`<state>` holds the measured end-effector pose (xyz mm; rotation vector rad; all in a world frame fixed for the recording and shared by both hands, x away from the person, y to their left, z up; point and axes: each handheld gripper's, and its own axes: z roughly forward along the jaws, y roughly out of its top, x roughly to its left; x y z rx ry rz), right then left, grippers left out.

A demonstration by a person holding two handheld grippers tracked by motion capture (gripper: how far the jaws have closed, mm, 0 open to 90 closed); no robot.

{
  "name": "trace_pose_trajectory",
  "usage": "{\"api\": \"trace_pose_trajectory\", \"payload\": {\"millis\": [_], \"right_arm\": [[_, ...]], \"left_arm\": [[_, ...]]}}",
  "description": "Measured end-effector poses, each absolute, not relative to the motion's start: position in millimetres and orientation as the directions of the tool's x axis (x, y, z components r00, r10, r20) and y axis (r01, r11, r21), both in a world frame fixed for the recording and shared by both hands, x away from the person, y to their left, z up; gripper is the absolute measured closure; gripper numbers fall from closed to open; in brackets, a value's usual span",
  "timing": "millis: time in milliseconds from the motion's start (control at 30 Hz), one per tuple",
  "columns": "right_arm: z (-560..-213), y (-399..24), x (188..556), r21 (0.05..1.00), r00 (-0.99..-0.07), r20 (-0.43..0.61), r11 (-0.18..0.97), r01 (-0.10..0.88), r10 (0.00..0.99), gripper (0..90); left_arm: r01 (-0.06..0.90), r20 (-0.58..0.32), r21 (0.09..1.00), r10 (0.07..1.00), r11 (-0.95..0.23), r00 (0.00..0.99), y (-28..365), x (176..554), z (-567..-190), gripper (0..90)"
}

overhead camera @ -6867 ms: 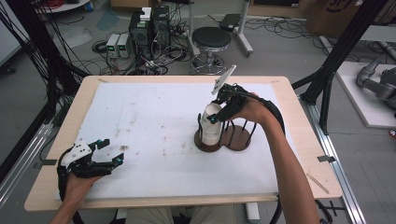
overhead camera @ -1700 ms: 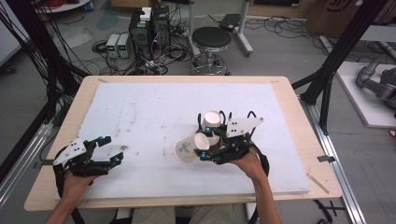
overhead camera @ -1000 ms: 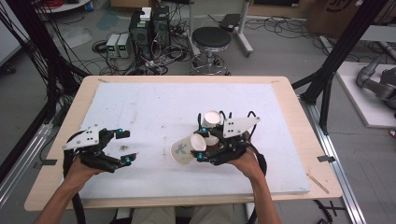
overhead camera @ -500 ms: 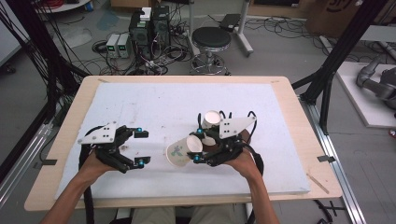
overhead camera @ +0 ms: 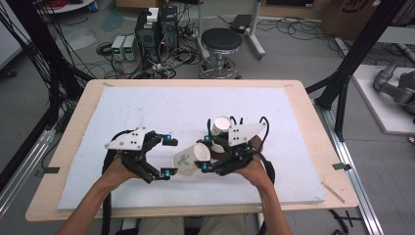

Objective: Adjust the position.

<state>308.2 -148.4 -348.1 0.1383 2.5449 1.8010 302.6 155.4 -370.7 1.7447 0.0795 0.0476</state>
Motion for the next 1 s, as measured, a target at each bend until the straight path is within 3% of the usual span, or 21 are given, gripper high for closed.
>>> {"api": "trace_pose_trajectory", "payload": {"millis": [1000], "right_arm": [[-348,-144,307,0.954,-0.998,0.039,0.294,0.05,0.043,37.1]], "left_arm": [[0.038,-0.038,0.979,0.0,-0.2,0.999,122,309,-386,17.7]]}}
